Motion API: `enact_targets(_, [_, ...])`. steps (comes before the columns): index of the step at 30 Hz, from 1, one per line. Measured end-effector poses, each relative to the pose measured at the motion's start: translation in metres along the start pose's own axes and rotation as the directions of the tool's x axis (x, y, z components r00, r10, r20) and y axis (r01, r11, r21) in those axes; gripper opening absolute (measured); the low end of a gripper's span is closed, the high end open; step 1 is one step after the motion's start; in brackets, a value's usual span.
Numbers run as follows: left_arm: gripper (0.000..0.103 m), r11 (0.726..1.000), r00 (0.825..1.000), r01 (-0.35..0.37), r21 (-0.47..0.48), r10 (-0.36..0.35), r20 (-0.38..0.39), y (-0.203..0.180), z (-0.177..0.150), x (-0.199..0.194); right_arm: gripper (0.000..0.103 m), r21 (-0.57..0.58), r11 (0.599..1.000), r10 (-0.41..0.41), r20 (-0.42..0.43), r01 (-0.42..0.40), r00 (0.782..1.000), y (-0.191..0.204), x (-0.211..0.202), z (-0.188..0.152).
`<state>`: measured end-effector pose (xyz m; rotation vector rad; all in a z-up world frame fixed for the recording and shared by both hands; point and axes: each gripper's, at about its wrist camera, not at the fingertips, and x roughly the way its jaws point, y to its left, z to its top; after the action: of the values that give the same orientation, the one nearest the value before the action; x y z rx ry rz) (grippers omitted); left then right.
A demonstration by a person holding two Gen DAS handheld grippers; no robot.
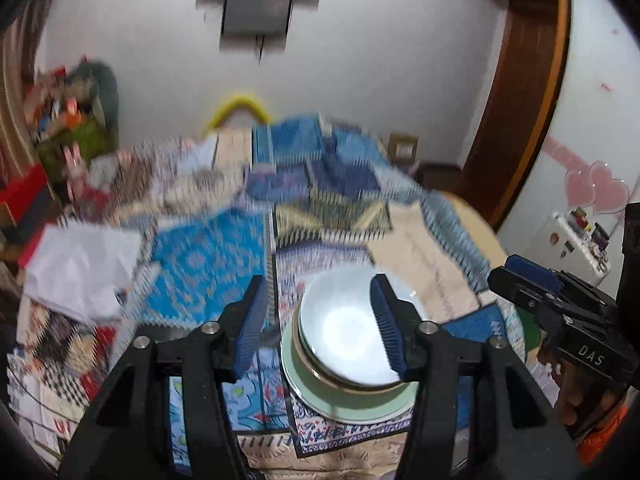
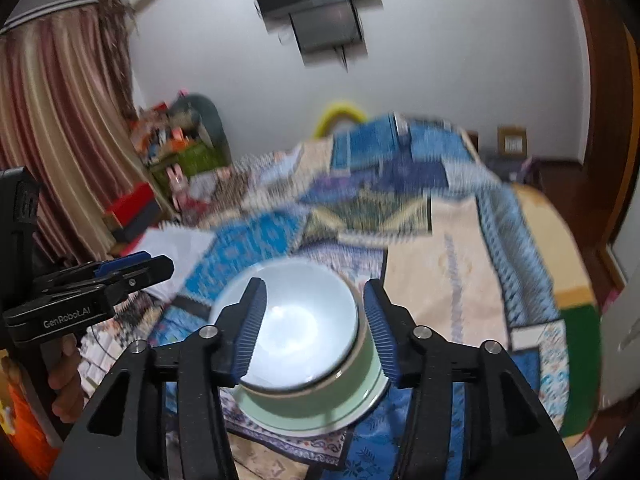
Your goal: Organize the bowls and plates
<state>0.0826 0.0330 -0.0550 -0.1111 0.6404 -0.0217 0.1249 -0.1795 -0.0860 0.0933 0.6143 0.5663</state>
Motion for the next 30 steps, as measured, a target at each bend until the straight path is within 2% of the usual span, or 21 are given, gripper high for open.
enact_targets(4, [0.067,0.999,0.991,-0.024,0.038,0.019,0.129,-0.012,0.008,-0.037,0.054,-0.043,0.999,0.006,0.099,-0.002,0.995,0.015,-0.031,0.011])
enact_targets(9, [0.082,0.998,0.972,-0.033,0.056,0.019,0.234,-0.02,0.01,-0.07,0.056,-0.082,0.997,0.025,0.187,-0.01,0.982,0.028,-0.057,0.018])
enact_targets(11, [0.09,0.997,0.963,-0.036,0.061,0.018,0.269,-0.022,0.01,-0.08,0.064,-0.095,0.995,0.027,0.226,-0.005,0.974,0.032,-0.066,0.019])
enact_targets(12, [0.091,0.997,0.958,-0.036,0.064,0.016,0.287,-0.022,0.01,-0.085,0.069,-0.1,0.995,0.026,0.243,-0.001,0.97,0.034,-0.07,0.018])
enact_targets(16, [0.1,0.998,0.947,-0.031,0.063,0.01,0.322,-0.024,0.008,-0.096,0.08,-0.124,0.992,0.026,0.296,0.011,0.955,0.041,-0.08,0.019])
enact_targets(21, [0.103,0.997,0.933,-0.043,0.061,0.018,0.36,-0.024,0.005,-0.105,0.091,-0.121,0.992,0.022,0.325,0.019,0.945,0.043,-0.082,0.02])
enact_targets(25, [0.103,0.997,0.928,-0.046,0.057,0.022,0.372,-0.024,0.003,-0.108,0.102,-0.099,0.995,0.006,0.346,0.03,0.938,0.042,-0.085,0.018])
enact_targets(30, [0.103,0.997,0.923,-0.056,0.06,0.029,0.383,-0.025,0.0,-0.108,0.103,-0.093,0.995,0.004,0.345,0.03,0.938,0.041,-0.087,0.016])
